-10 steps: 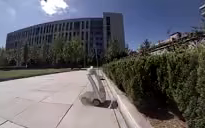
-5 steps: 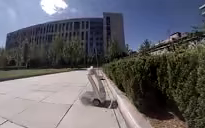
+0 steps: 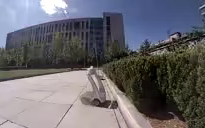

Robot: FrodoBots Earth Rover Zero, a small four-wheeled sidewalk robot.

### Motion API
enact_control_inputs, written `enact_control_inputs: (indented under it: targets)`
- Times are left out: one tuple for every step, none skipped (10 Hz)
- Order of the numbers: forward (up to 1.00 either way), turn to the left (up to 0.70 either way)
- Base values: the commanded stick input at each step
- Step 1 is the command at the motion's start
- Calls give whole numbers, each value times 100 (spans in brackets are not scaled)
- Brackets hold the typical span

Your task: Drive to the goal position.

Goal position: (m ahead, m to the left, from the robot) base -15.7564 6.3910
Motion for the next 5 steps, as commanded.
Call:
enact_control_inputs:
  targets:
    - [4,0]
    - [4,0]
    - [4,0]
    - [4,0]
    - [1,0]
